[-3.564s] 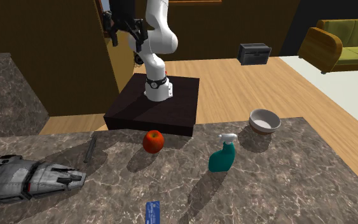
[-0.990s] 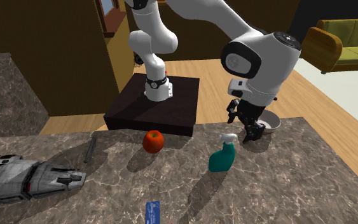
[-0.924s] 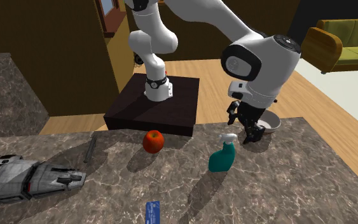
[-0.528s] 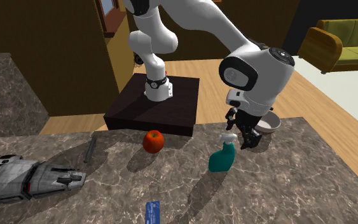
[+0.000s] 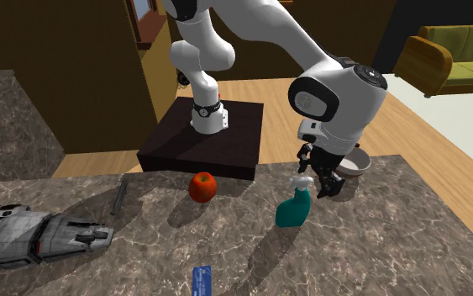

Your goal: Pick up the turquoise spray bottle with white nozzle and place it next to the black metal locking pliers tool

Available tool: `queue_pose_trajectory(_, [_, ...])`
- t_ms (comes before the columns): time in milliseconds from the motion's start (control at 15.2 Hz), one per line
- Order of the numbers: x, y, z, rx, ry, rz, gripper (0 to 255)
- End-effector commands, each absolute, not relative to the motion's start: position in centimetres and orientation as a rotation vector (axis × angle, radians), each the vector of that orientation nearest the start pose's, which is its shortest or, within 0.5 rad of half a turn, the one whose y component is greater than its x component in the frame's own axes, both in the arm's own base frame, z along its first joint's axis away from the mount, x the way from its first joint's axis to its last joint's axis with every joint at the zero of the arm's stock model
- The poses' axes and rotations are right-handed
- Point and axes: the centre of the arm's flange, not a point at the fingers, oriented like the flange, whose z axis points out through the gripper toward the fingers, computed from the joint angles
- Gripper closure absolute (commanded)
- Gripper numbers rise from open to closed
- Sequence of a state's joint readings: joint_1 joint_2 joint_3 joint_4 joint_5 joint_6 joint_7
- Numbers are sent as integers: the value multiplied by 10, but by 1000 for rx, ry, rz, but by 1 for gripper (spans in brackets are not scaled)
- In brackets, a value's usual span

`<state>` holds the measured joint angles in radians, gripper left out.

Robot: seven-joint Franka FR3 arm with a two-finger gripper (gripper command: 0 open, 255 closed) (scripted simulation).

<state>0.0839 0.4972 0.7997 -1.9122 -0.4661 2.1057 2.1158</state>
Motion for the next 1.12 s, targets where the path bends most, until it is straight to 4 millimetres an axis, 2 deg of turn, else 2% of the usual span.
queue_pose_trajectory(0, [420, 438, 293, -2858, 1566, -36, 255])
queue_pose_trajectory(594, [420, 438, 293, -2857, 1566, -36, 255])
queue_pose_trajectory(1056, [420, 438, 329, -2857, 1566, -36, 255])
